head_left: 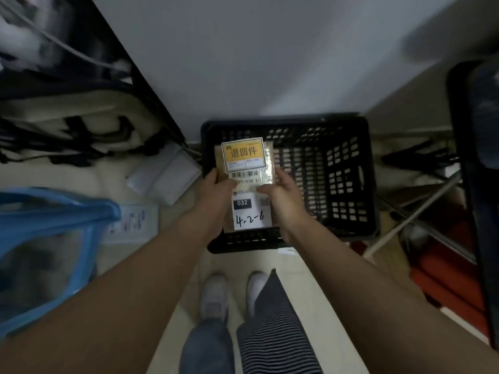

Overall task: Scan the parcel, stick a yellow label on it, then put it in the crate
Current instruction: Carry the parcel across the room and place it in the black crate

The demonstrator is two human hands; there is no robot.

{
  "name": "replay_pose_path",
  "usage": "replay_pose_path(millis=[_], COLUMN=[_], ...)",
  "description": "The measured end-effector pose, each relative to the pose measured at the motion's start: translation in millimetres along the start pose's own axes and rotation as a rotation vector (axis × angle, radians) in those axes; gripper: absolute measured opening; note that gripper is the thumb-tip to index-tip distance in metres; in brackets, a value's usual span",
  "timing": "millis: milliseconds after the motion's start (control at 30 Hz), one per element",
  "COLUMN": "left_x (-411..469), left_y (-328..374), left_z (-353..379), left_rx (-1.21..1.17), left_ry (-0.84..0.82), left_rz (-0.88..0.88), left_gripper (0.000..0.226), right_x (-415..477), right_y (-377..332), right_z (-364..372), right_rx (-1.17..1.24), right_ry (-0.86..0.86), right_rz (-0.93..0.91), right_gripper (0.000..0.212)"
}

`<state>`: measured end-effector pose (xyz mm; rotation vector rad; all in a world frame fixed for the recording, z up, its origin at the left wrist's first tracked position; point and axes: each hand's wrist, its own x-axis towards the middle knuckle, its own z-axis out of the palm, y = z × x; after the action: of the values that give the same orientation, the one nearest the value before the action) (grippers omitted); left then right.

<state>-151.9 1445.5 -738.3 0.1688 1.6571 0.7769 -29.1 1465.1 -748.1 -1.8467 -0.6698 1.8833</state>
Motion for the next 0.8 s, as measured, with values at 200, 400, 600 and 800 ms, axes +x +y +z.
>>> replay_pose_path(millis=[200, 400, 600, 800], left_x=[71.4, 117.9, 148.1, 163.4], left_y=[-59.5, -101.0, -129.0, -143.8], left_z=[15.5, 25.5, 25.2, 27.4], left_rx=[-0.029, -0.045, -0.026, -0.006], left_ry=[-0.022, -0.004, 0.008, 0.010], left_rz=[-0.083, -0.147, -0.177, -0.155], left_gripper=[0.038, 0.040, 0.045, 0.046], right_x=[69.2, 120.8, 148.2, 159.5], right_y=[61.6, 109.0, 135.9, 147.5], right_z=[-16.9, -17.4, -17.8, -21.5], right_rx=[-0.058, -0.073, -0.162, -0.192], right_ry=[-0.007, -0.042, -0.086, -0.078], right_rz=[0.074, 0.124, 0.178, 0.185], right_gripper=[0.048, 0.044, 0.042, 0.042])
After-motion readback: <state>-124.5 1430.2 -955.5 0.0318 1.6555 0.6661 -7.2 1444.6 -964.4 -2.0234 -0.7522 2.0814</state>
